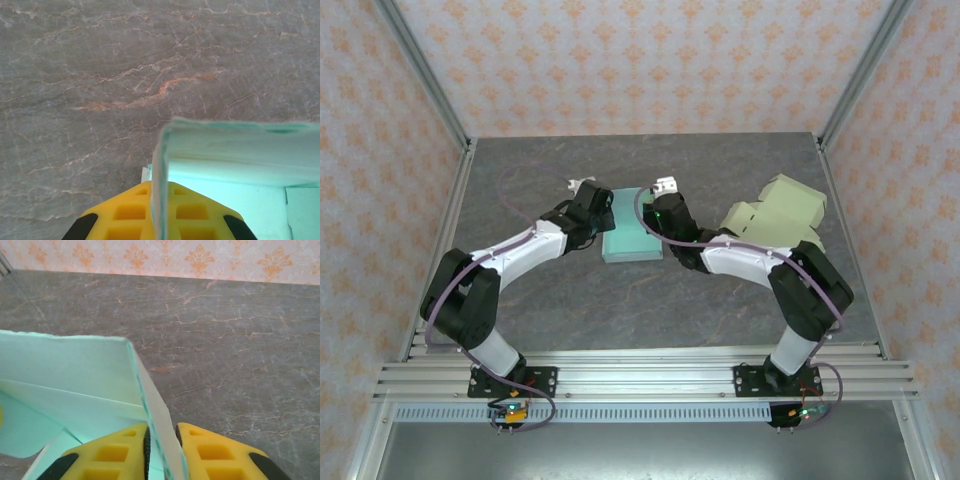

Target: Fold the paper box

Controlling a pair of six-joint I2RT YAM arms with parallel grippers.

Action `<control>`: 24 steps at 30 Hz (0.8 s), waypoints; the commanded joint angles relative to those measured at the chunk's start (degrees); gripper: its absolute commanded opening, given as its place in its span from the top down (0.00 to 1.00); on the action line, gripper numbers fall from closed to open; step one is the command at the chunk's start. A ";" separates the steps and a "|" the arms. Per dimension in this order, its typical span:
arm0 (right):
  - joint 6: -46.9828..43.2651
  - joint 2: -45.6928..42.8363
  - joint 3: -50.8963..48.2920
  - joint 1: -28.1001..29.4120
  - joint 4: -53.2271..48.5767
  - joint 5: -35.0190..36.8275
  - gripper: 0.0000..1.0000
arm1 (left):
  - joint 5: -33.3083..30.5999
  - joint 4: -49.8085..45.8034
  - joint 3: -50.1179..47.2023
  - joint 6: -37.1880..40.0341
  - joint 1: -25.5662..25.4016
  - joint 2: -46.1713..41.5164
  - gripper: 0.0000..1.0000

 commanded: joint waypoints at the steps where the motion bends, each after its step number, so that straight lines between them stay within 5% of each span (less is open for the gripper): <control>1: 6.03 1.21 -2.15 1.07 6.43 2.46 0.74 | -2.04 9.28 -3.47 -2.65 -1.45 0.16 0.98; 6: 4.67 0.52 -3.37 1.07 7.20 -2.61 0.70 | -6.54 11.82 -5.87 0.41 -3.10 -0.23 0.99; 14: 8.08 -6.07 -8.76 -0.64 5.52 -8.32 0.42 | -10.31 12.19 -7.18 2.80 -3.24 -0.04 0.99; 19: 7.40 -9.61 -11.97 -3.19 5.36 -18.94 0.39 | -10.15 11.62 -6.81 4.39 -3.25 0.41 0.99; 24: 2.70 -11.09 -14.93 -3.79 8.48 -22.13 0.34 | -10.00 11.65 -6.82 4.25 -3.30 0.81 0.99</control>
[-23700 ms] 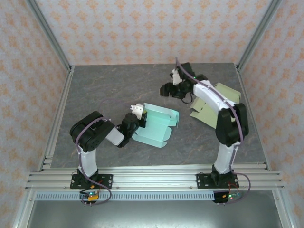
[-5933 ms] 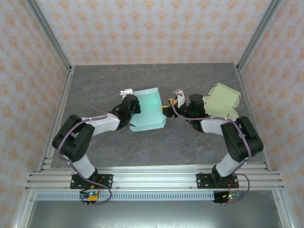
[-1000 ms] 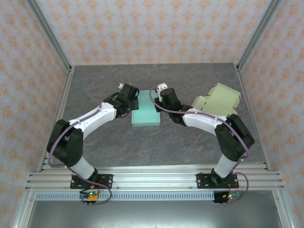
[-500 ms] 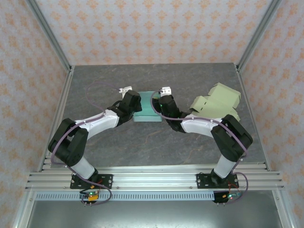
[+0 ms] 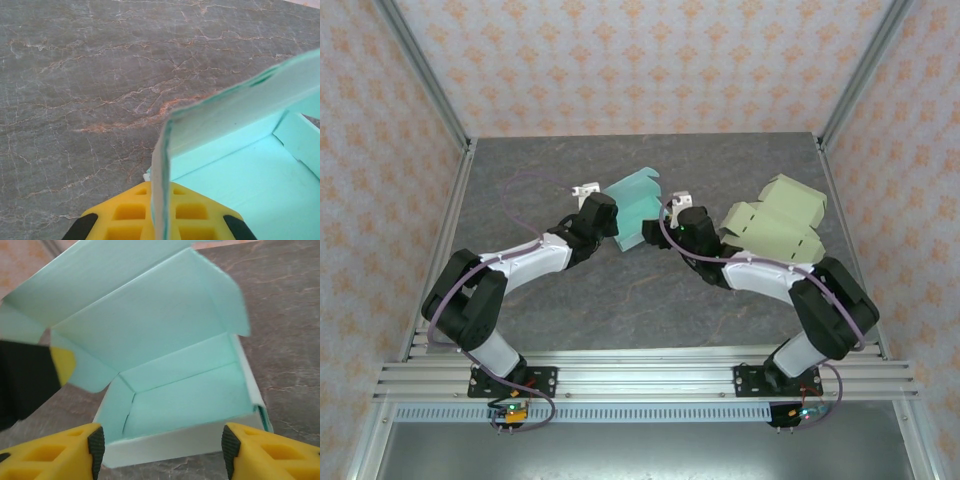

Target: Fold the paper box

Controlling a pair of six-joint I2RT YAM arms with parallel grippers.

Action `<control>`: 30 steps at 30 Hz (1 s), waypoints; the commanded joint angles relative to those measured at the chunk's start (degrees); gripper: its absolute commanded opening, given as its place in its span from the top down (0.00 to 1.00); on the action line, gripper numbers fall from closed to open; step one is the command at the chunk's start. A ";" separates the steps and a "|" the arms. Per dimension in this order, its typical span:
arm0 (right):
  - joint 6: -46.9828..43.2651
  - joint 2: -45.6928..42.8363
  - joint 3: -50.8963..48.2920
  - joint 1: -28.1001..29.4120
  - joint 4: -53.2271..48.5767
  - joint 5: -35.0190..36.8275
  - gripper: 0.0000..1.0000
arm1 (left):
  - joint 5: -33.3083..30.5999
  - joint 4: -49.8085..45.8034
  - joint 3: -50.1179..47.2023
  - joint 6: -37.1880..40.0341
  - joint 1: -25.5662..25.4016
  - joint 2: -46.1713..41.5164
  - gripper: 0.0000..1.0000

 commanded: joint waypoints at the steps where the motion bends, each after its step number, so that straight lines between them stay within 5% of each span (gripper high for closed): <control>1: -2.98 -2.62 -3.25 -0.33 4.66 -3.54 0.31 | -1.51 -0.12 -0.50 0.84 -0.36 0.83 0.99; 2: -3.61 -3.52 -4.65 -0.34 6.44 -2.22 0.00 | -1.37 -0.18 -0.58 0.96 -0.35 0.74 0.99; 7: -5.83 -6.82 -12.53 -0.76 16.32 4.99 0.01 | -0.85 0.04 -0.58 1.34 -0.35 0.66 0.99; 10: 1.53 -7.16 -10.74 -2.10 7.73 9.72 0.01 | -0.49 -0.55 -0.23 1.63 -0.40 0.69 0.99; 13: 0.03 -5.06 -8.33 -4.70 4.42 -2.74 0.02 | -0.66 -0.11 -0.65 1.30 -0.39 0.83 0.99; 20: -3.89 -3.18 -6.19 -6.85 6.27 -11.37 0.13 | -0.90 0.39 -0.93 1.40 -0.35 1.19 0.99; 24: -7.50 -3.00 -3.43 -13.44 4.26 -16.55 0.14 | -0.79 0.34 -0.43 3.37 -0.34 1.38 0.99; 30: -20.18 3.57 9.08 -19.85 -8.64 -32.17 0.17 | -1.08 -0.08 0.29 6.61 -0.26 0.37 0.99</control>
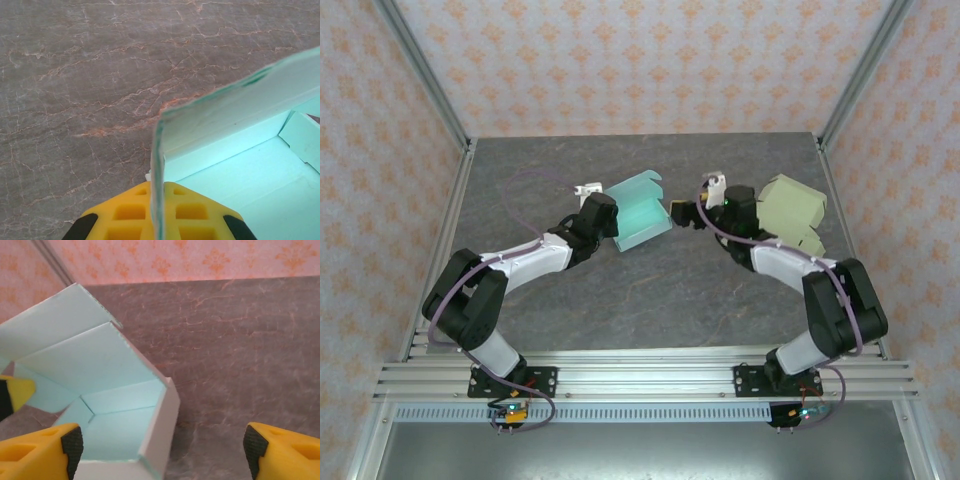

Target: Fold the paper box

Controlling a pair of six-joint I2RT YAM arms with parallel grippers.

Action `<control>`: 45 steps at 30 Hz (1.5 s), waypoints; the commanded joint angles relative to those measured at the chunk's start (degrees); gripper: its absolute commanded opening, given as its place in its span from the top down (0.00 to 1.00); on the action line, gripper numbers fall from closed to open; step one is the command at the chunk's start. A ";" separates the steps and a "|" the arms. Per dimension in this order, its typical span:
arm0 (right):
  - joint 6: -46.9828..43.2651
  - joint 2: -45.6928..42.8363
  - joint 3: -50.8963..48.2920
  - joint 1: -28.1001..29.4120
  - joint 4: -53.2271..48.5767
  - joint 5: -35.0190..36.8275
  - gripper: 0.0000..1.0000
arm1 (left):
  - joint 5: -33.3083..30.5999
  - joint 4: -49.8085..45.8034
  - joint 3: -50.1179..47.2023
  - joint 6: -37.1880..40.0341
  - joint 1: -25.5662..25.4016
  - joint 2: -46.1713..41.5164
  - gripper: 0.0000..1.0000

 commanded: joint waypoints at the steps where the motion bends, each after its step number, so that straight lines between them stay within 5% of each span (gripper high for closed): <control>1: -11.68 5.06 8.63 -0.31 -10.80 -12.52 0.20 | -1.01 -0.60 0.45 3.05 -0.31 0.08 0.99; 10: -17.97 18.00 23.76 -0.38 -17.32 -16.34 0.28 | -0.51 -0.72 0.60 2.51 -0.26 0.48 0.99; 21: -17.40 24.12 29.26 -0.28 -16.09 -18.74 0.43 | -0.36 -1.07 1.25 2.77 -0.28 0.96 0.99; 30: -15.96 25.31 29.79 1.73 -16.86 -20.59 0.85 | -0.58 -1.67 2.22 2.08 -0.30 1.73 0.99; 34: -12.16 22.24 23.70 4.71 -10.29 -13.87 0.93 | -0.74 -2.28 2.82 1.31 -0.28 2.01 0.99; 45: 0.73 16.10 6.14 16.41 10.50 17.70 0.96 | -0.79 -2.38 3.88 -3.55 -0.35 3.40 1.00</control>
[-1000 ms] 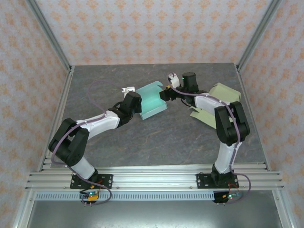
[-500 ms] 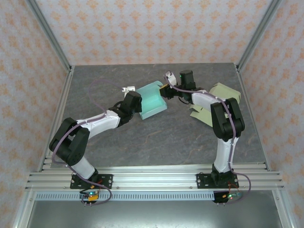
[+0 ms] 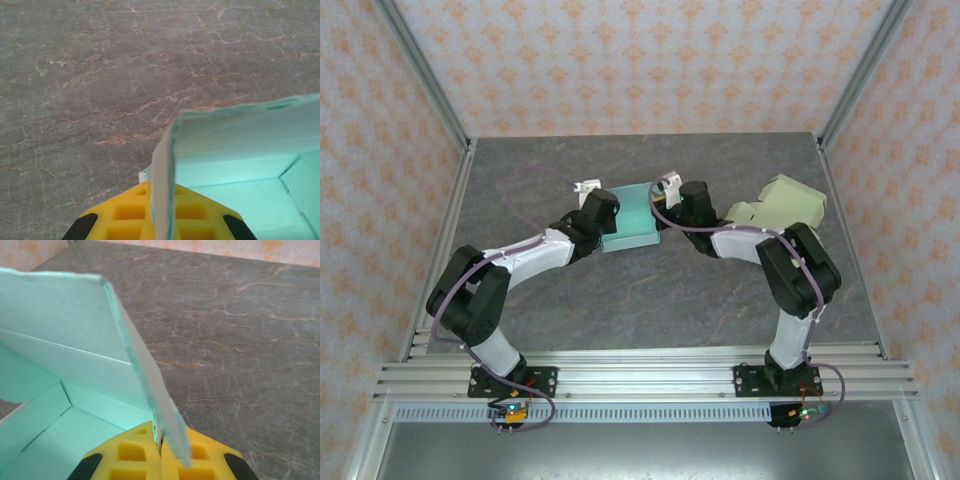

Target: Fold the paper box

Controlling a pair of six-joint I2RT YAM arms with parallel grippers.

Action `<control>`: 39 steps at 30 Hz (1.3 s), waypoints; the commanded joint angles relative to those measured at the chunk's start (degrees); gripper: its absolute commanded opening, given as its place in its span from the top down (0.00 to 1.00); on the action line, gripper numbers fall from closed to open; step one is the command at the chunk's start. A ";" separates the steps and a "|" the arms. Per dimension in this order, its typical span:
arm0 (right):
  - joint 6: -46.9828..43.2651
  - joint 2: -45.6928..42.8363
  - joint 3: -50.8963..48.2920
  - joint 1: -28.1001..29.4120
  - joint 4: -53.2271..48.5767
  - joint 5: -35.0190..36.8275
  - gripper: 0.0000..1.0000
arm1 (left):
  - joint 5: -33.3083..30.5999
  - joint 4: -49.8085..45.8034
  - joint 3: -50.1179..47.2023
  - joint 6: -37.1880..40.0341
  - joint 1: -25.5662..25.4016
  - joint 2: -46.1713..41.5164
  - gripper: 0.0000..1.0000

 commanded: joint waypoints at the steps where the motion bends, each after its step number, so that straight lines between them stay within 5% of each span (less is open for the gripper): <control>1: 5.29 -0.67 -3.72 5.31 6.25 8.01 0.96 | 2.48 0.79 0.83 -3.14 -0.68 1.74 1.00; 9: 12.00 1.60 -9.72 8.11 13.56 10.07 0.91 | -3.47 8.77 -6.06 -5.35 -3.29 2.78 0.99; 14: 14.76 -0.53 -12.07 8.11 13.91 7.84 0.77 | -10.16 13.79 -8.49 -1.77 -6.03 4.24 1.00; 24: 25.44 -12.97 -19.02 6.56 11.09 3.65 0.52 | -13.65 17.40 -10.38 0.72 -6.56 6.43 1.00; 29: 28.61 -24.15 -19.56 4.81 1.20 5.15 0.44 | -14.25 18.37 -10.99 1.47 -6.59 6.70 1.00; 33: 39.03 -31.58 -17.73 3.65 -10.22 14.14 0.26 | -14.43 19.07 -11.33 1.65 -6.59 7.14 1.00; 39: 57.85 -29.16 -8.20 -1.69 -27.36 12.11 0.24 | -14.35 21.48 -12.22 2.78 -6.70 7.85 1.00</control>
